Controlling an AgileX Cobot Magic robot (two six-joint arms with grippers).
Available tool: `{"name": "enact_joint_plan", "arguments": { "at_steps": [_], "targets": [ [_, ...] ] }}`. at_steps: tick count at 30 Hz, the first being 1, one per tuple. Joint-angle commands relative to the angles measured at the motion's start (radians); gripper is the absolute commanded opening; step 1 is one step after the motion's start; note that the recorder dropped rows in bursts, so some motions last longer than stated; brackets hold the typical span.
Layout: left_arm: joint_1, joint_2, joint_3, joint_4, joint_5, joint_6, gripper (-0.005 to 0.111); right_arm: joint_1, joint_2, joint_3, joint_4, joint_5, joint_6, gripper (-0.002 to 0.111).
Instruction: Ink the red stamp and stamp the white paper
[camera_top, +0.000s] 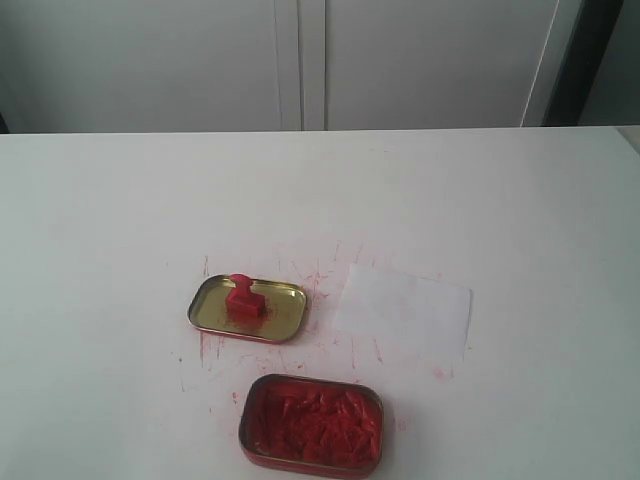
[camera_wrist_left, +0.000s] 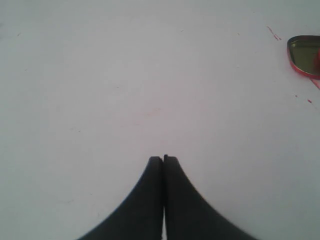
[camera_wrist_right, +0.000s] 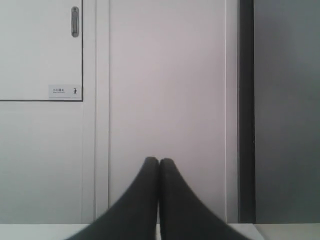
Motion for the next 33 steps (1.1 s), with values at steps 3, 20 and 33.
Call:
{"name": "enact_joint_plan", "arguments": {
  "at_steps": [3,20,33],
  "targets": [
    [0.001,-0.004,0.007,0.001,0.009,-0.001,0.000,0.002,-0.005,0.005,-0.004,-0.037,-0.009,0.000],
    [0.001,-0.004,0.007,0.001,0.009,-0.001,0.000,0.002,-0.005,-0.018,-0.004,0.102,-0.017,0.000],
    [0.001,-0.004,0.007,0.001,0.009,-0.001,0.000,0.002,0.016,-0.194,-0.004,0.509,-0.017,0.000]
  ]
}}
